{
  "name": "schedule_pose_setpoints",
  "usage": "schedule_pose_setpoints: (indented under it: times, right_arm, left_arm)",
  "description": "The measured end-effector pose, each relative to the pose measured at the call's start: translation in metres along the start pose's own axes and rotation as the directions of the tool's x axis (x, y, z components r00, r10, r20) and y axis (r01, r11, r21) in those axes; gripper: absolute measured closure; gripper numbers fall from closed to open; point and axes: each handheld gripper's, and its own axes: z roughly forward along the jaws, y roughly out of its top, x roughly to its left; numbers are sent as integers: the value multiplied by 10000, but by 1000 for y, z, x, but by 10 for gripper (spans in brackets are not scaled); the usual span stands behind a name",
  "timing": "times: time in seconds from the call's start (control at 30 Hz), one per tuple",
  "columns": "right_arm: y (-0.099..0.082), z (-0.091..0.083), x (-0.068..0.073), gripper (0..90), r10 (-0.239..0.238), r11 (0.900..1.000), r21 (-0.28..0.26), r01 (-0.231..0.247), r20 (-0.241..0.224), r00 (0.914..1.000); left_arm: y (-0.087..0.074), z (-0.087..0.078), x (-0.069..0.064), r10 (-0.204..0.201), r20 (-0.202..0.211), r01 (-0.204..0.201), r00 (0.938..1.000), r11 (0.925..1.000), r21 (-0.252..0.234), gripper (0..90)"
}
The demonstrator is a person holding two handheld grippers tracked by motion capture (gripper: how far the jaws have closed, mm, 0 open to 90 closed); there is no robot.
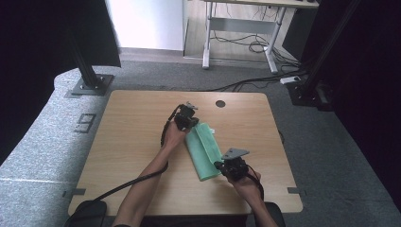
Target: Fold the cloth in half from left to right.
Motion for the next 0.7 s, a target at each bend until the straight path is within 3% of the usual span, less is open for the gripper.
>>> schedule_pose_setpoints:
  times: [0.33,0.43,0.53,0.7]
  right_arm:
    - [-6,10,-7,875,193,9990,394,-191,-52,9998]
    - [-8,11,-9,872,210,9988,448,-210,16,9998]
    - [-9,9,-12,850,213,9991,367,-221,240,9995]
    - [-11,4,-19,811,420,9983,366,-445,654,9970]
  left_arm:
    - [-1,17,-1,94,-48,-93,9999,9996,249,863]
    - [-1,15,0,7,81,-8,10000,9999,117,719]
    - [2,9,-2,156,-118,-158,9998,9997,-162,575]
    - [11,-6,-5,368,27,-366,9993,9970,-680,427]
